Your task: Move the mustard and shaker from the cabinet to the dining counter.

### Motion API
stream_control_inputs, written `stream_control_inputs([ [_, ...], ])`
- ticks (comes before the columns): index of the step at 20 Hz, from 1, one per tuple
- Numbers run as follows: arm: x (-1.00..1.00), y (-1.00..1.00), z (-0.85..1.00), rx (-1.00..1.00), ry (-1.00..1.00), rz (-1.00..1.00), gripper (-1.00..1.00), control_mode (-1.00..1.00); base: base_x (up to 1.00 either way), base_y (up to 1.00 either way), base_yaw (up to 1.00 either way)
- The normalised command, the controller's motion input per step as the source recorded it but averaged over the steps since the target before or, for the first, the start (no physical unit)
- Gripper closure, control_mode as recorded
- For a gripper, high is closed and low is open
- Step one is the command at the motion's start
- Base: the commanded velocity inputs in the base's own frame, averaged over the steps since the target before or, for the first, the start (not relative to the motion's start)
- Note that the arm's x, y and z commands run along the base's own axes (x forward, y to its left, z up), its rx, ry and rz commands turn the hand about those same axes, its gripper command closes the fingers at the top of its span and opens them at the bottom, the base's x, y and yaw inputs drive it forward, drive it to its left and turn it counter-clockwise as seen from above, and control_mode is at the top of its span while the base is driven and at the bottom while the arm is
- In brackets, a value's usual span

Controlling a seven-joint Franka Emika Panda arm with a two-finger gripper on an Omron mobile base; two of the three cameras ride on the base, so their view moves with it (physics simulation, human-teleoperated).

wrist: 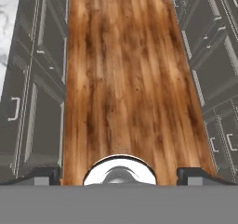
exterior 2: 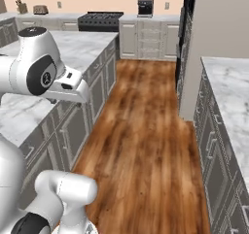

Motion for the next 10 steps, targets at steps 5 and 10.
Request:
stream_control_inputs([
  [5,0.00,0.00,0.00,0.00,0.00,0.00,-1.00,1.00,1.00,-0.17,0.00],
  [10,0.00,0.00,0.00,0.00,0.00,0.00,-1.00,1.00,1.00,0.00,0.00],
])
